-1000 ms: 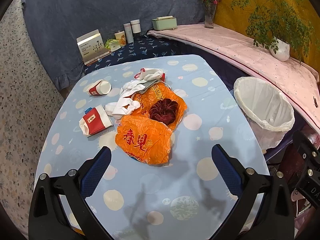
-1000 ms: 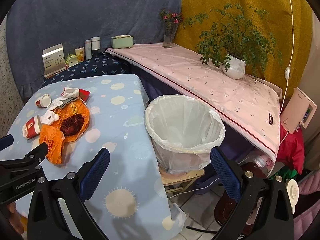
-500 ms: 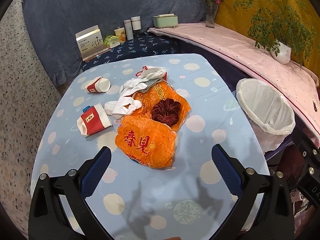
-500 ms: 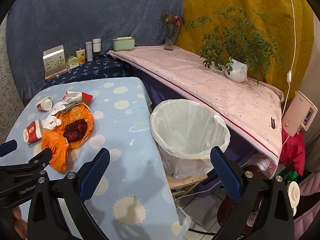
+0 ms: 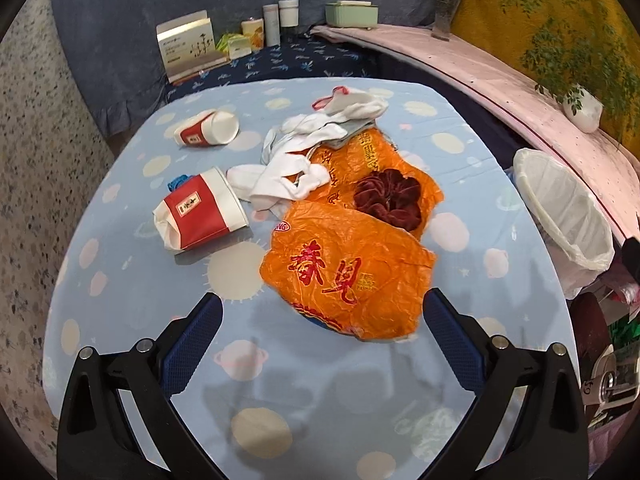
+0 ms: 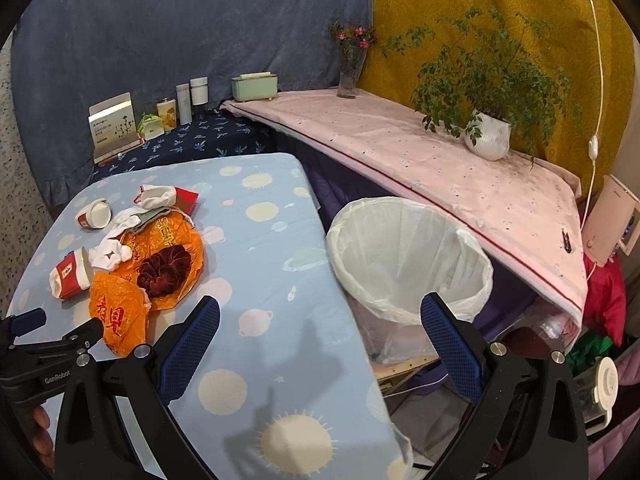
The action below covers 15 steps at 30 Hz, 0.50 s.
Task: Collect trash
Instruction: 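Reach the right gripper to the dark red scrunchie and grasp it while the left gripper grasps the orange bag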
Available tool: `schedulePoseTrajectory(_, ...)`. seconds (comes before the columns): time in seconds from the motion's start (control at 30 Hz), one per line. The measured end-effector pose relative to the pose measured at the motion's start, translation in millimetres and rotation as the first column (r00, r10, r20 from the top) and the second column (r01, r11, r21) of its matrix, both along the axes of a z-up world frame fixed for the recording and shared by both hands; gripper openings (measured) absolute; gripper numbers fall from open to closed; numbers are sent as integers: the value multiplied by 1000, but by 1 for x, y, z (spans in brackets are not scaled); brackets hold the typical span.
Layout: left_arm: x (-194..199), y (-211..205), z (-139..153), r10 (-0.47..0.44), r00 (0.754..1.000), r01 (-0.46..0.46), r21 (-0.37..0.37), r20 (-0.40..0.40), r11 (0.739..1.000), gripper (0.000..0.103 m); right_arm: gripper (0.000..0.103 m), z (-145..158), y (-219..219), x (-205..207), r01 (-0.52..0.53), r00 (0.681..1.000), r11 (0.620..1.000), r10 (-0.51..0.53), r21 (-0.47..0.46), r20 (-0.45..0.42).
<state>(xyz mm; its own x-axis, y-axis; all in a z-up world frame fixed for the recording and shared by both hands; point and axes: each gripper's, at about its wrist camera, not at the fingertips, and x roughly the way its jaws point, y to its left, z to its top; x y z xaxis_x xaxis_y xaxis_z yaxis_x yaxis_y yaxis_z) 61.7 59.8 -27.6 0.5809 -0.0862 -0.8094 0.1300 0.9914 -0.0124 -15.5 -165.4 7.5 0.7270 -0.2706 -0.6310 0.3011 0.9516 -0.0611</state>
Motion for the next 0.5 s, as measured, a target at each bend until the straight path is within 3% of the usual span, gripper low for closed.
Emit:
schedulePoseTrajectory(0.2, 19, -8, -17, -44, 997, 39, -65, -65, 997, 96, 96, -9, 15, 20, -24, 999, 1000, 23, -14, -28)
schedulePoseTrajectory(0.43, 33, -31, -41, -108, 989, 106, -24, -104, 994, 95, 96, -12, 13, 35, -16, 999, 1000, 16, -3, -41)
schedulePoseTrajectory(0.47, 35, -30, -42, -113, 988, 110, -27, -104, 994, 93, 96, -13, 13, 37, -17, 999, 1000, 17, 0, -45)
schedulePoseTrajectory(0.5, 36, -30, -43, -117, 988, 115, -31, -103, 993, 81, 96, -15, 13, 39, -19, 999, 1000, 19, 3, -49)
